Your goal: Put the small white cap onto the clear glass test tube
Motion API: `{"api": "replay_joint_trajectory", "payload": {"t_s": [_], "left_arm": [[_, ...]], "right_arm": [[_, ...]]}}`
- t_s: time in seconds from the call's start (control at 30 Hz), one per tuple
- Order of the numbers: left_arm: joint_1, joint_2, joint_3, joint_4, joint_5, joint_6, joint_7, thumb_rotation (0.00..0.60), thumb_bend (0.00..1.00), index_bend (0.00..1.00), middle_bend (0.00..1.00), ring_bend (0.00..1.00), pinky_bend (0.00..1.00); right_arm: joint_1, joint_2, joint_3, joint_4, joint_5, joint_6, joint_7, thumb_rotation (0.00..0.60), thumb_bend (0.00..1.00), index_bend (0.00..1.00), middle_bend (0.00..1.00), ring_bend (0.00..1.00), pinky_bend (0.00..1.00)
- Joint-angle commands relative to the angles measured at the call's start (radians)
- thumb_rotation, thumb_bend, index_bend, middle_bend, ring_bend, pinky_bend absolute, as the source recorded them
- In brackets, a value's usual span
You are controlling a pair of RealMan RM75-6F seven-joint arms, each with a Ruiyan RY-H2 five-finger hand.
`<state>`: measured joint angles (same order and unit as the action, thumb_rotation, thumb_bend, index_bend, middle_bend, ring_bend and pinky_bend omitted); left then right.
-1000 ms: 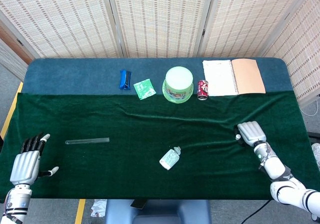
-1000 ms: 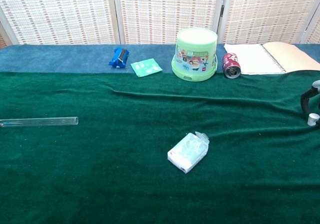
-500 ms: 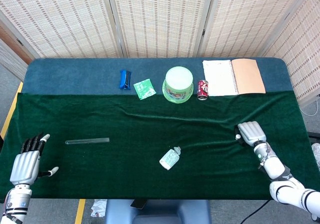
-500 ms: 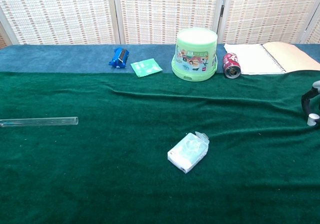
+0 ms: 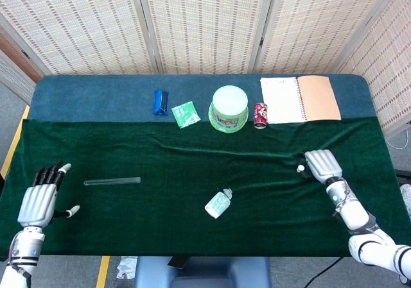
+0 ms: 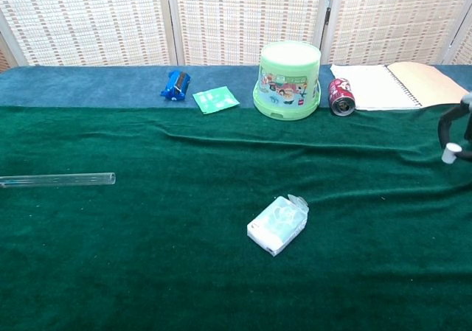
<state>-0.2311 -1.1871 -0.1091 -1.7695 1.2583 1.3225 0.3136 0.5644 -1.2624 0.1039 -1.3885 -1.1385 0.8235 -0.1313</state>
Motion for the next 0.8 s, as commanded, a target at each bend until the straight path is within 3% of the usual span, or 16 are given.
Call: {"api": "replay_joint_trajectory", "payload": {"t_s": [0.03, 0.2, 0.37, 0.43, 0.6, 0.8], "left_arm": [[-0.058, -0.023, -0.033, 0.056, -0.009, -0.056, 0.021, 0.600, 0.10, 0.19, 0.18, 0.20, 0.00], [-0.153, -0.072, -0.068, 0.128, -0.067, -0.177, 0.050, 0.600, 0.10, 0.25, 0.29, 0.30, 0.08], [-0.236, -0.126, -0.067, 0.173, -0.108, -0.264, 0.143, 0.600, 0.10, 0.27, 0.35, 0.37, 0.20], [-0.264, -0.149, -0.064, 0.187, -0.127, -0.287, 0.182, 0.600, 0.10, 0.27, 0.39, 0.40, 0.28], [-0.316, -0.203, -0.058, 0.235, -0.186, -0.334, 0.246, 0.600, 0.09, 0.30, 0.54, 0.55, 0.60], [-0.354, -0.264, -0.058, 0.313, -0.261, -0.368, 0.267, 0.600, 0.19, 0.41, 0.74, 0.72, 0.77]], "right_arm": [[-0.032, 0.088, 0.029, -0.112, -0.076, 0.077, 0.096, 0.600, 0.64, 0.67, 0.95, 1.00, 1.00], [-0.066, 0.168, 0.029, -0.205, -0.136, 0.140, 0.151, 0.600, 0.64, 0.67, 0.95, 1.00, 1.00], [-0.096, 0.213, 0.018, -0.253, -0.163, 0.182, 0.163, 0.600, 0.64, 0.67, 0.95, 1.00, 1.00], [-0.104, 0.218, 0.013, -0.260, -0.166, 0.189, 0.168, 0.600, 0.64, 0.67, 0.95, 1.00, 1.00], [-0.114, 0.212, 0.002, -0.251, -0.170, 0.191, 0.177, 0.600, 0.64, 0.67, 0.95, 1.00, 1.00], [-0.116, 0.204, -0.003, -0.237, -0.178, 0.187, 0.188, 0.600, 0.64, 0.67, 0.95, 1.00, 1.00]]}}
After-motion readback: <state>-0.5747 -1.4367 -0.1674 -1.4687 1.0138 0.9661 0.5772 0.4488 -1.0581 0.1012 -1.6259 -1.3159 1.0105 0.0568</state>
